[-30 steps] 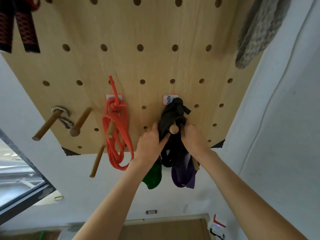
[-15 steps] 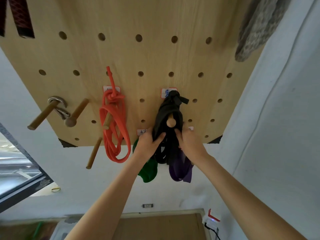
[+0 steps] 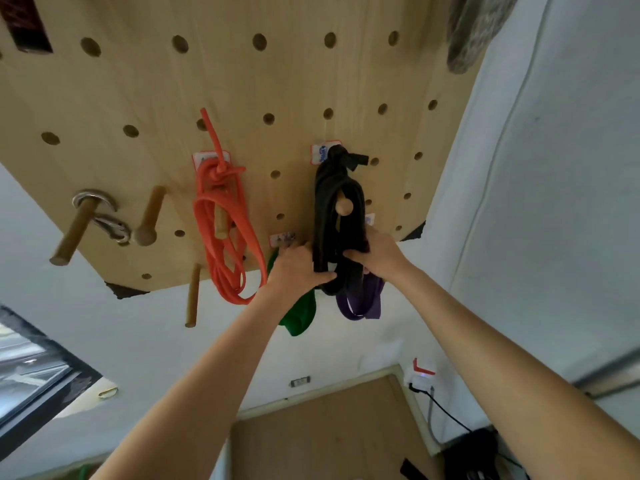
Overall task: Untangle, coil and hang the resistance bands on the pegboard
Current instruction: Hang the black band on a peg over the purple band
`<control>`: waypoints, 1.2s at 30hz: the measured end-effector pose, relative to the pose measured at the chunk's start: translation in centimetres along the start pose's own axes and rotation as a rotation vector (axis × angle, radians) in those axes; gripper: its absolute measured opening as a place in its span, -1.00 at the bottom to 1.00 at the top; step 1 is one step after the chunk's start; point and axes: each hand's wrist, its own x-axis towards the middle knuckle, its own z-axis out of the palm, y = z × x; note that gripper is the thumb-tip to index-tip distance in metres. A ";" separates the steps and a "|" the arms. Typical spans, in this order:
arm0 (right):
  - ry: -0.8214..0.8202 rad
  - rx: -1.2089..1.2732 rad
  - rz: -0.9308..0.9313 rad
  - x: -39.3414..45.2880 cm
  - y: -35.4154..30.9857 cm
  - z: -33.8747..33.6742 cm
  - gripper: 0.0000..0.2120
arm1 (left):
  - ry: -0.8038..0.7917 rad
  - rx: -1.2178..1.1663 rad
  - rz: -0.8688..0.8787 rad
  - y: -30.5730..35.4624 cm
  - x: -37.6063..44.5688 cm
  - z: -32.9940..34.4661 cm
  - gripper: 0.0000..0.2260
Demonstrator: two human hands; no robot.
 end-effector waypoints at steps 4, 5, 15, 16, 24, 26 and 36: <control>0.082 -0.022 0.017 -0.3 0.0 1.3 -0.74 | 0.074 -0.195 -0.115 0.6 -1.3 1.6 -0.68; 0.118 0.032 0.023 -0.4 0.1 1.7 -0.77 | 0.091 -0.229 -0.147 0.6 -1.3 2.1 -0.68; 0.171 0.109 0.053 0.6 0.8 2.4 -0.82 | 0.151 -0.233 -0.287 1.6 -1.0 2.2 -0.60; 0.178 0.132 0.034 0.0 0.8 2.2 -0.86 | 0.132 -0.220 -0.302 1.6 -1.2 2.0 -0.57; 0.136 0.001 0.201 -4.1 1.8 1.0 -0.90 | 0.273 -0.409 -0.421 2.0 -4.9 1.1 -0.44; 0.250 0.070 0.179 -5.8 1.2 1.0 -0.91 | 0.289 -0.434 -0.421 1.4 -5.8 0.7 -0.55; 0.132 0.141 -0.227 -3.7 -11.7 5.7 -0.63 | 0.635 -0.682 -0.214 -6.2 -11.7 -4.8 -0.81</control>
